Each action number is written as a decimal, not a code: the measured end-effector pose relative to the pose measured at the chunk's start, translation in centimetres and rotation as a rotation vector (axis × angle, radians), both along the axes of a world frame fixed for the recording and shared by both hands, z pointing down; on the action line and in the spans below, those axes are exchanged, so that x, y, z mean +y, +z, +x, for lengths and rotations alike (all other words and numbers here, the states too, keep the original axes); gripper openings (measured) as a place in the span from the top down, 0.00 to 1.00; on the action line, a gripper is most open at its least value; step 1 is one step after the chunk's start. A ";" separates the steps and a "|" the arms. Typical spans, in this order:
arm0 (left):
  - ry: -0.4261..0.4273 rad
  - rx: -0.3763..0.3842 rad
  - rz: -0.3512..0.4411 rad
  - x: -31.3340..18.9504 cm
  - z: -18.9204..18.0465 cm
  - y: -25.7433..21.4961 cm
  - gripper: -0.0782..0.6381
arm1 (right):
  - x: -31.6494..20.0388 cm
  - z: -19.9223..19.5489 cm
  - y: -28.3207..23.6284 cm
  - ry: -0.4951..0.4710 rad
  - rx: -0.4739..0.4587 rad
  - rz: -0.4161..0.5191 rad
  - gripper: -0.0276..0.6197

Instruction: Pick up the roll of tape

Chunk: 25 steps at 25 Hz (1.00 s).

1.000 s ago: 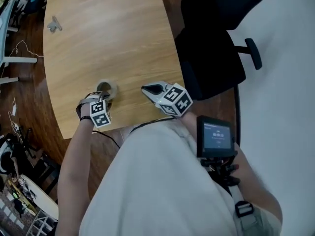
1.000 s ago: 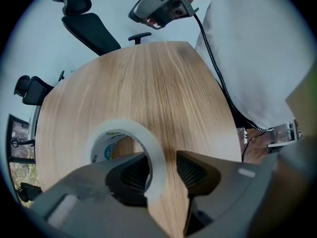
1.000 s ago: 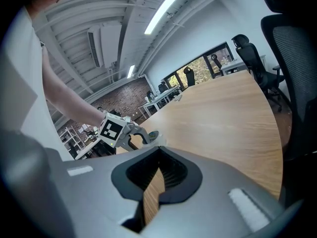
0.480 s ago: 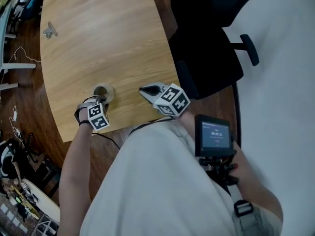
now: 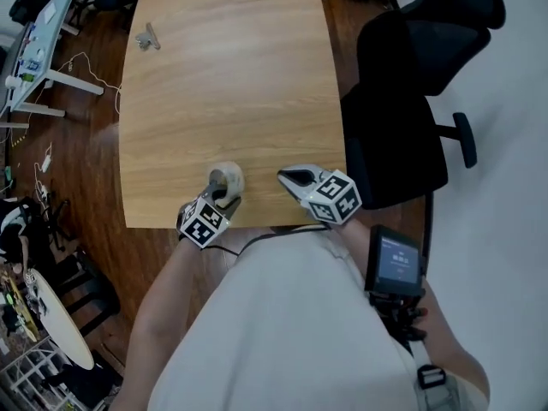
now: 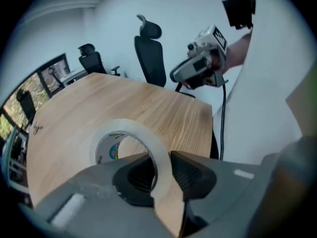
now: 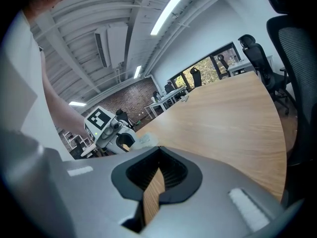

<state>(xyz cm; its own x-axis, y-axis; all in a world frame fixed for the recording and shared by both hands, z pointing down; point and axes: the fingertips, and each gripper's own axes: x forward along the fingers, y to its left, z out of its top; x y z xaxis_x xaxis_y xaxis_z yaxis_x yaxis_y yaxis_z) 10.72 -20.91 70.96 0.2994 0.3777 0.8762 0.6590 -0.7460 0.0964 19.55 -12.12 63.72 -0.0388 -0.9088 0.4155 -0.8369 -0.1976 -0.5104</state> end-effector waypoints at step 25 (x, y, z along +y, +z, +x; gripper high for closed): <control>-0.649 0.593 -0.622 -1.7 -5.1 -15.5 0.75 | -2.5 -6.7 -10.6 -0.080 0.207 0.212 0.95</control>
<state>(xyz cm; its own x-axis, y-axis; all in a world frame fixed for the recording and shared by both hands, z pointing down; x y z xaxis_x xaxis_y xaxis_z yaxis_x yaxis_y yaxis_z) 5.61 -22.66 55.48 0.9170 0.3228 0.2344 0.2212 -0.9004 0.3747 12.86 -14.62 53.15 -0.0479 -0.9736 0.2231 -0.9360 -0.0343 -0.3503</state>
